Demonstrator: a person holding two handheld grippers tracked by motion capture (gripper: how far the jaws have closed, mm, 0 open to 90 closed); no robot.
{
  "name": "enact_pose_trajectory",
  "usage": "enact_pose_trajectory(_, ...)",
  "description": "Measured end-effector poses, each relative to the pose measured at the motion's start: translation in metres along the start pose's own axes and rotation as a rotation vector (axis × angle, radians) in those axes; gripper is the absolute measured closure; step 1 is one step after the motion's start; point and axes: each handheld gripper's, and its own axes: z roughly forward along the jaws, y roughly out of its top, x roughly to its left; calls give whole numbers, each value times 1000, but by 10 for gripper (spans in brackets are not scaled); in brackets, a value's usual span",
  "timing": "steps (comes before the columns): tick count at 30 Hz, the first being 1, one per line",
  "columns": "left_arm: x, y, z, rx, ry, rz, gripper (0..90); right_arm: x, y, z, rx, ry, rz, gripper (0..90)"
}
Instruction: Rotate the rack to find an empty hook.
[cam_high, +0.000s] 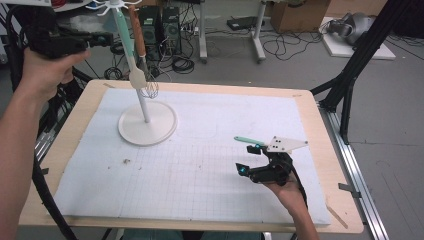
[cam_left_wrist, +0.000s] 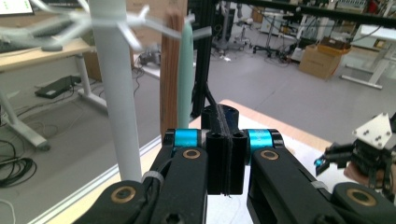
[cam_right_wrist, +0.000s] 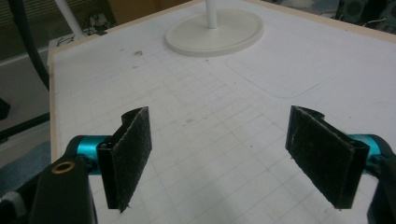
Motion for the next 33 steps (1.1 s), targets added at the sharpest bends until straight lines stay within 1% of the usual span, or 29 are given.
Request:
enact_pose_trajectory(2,1,4,1,-5,4,-1,894,0,0,0,2,4,1,213)
enact_pose_trajectory(6,1,9,3,-13,-4,-3,895,0,-1,1,6,5,-1,213)
enact_pose_trajectory(12,2,21,4,-35,10,-10,895,1,-1,1,6,9,-5,213)
enact_pose_trajectory(14,2,23,5,-30,14,-10,895,2,-1,1,8,10,-4,213)
enact_pose_trajectory(15,3,24,6,-28,12,-16,895,2,-1,1,10,10,-2,213)
enact_pose_trajectory(16,3,24,7,-26,11,-12,895,2,-1,1,11,9,-2,213)
enact_pose_trajectory(20,3,25,10,-30,11,-17,895,2,-1,1,11,10,-3,213)
enact_pose_trajectory(24,2,23,13,-9,11,-12,895,2,-1,1,6,14,-6,213)
enact_pose_trajectory(27,-1,25,14,-23,2,-7,895,2,-1,1,5,14,-7,213)
enact_pose_trajectory(28,-2,25,15,-20,-1,-3,895,1,-1,1,5,14,-7,213)
enact_pose_trajectory(29,-3,25,15,-12,3,5,895,1,-1,1,7,14,-7,213)
enact_pose_trajectory(31,-3,24,13,-3,7,6,895,2,-1,1,8,18,-3,213)
enact_pose_trajectory(33,-4,25,11,-6,11,8,895,2,-1,2,12,22,-1,213)
